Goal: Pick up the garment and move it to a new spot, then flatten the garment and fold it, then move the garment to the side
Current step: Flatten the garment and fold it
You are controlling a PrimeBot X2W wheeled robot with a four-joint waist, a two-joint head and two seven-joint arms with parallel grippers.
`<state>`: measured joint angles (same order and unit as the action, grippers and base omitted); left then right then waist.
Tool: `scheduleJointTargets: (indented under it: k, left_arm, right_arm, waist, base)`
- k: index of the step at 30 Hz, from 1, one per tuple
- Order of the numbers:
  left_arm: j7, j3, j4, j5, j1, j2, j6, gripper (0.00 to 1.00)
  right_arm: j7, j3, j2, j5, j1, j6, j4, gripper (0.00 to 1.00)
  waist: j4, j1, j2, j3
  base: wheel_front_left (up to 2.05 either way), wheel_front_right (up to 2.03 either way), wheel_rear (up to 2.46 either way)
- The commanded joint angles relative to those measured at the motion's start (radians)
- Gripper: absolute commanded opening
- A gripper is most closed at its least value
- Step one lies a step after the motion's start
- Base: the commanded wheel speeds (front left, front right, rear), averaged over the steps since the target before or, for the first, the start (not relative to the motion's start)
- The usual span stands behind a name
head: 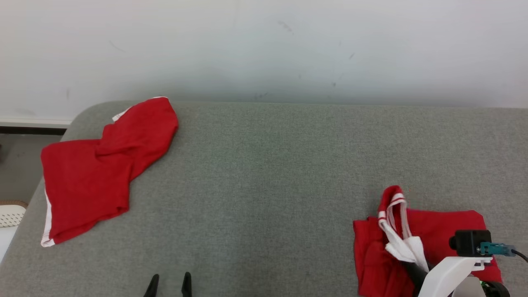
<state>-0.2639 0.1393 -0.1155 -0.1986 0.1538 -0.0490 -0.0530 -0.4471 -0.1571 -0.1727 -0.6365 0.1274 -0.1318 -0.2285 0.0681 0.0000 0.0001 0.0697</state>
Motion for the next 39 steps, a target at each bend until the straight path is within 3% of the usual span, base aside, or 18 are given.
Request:
scheduleJointTargets:
  k: [1, 13, 20, 31, 39]
  left_arm:
    - [0.0, -0.001, -0.004, -0.002, 0.008, -0.003, 0.002, 1.0]
    - [0.0, -0.004, -0.01, 0.003, 0.02, -0.003, -0.001, 1.0]
    - [0.0, -0.006, -0.005, -0.006, 0.036, -0.003, -0.004, 1.0]
    - [0.0, -0.024, -0.001, -0.001, 0.04, -0.003, 0.001, 1.0]
    - [0.0, -0.036, -0.003, -0.003, 0.045, -0.003, 0.008, 1.0]
  right_arm:
    - [0.011, -0.003, 0.012, -0.009, 0.015, 0.002, -0.002, 1.0]
    - [0.13, 0.017, 0.057, -0.069, -0.037, 0.002, 0.149, 1.0]
    - [0.305, 0.101, 0.01, 0.056, -0.115, 0.002, 0.242, 1.0]
    - [0.652, 0.225, -0.053, 0.353, -0.205, 0.002, 0.089, 1.0]
    - [0.713, 0.279, -0.027, 0.414, -0.228, 0.002, -0.024, 1.0]
  waist:
    - [-0.002, 0.0, -0.0001, 0.0]
    - [-0.019, 0.0, -0.0001, -0.015]
    - [-0.035, 0.0, -0.0001, -0.035]
    - [-0.059, 0.0, -0.0001, -0.068]
    - [-0.069, 0.0, -0.0001, -0.079]
  base:
    - [0.0, 0.0, 0.0]
    - [0.0, 0.0, 0.0]
    - [0.0, 0.0, 0.0]
    - [0.0, 0.0, 0.0]
    - [0.0, 0.0, 0.0]
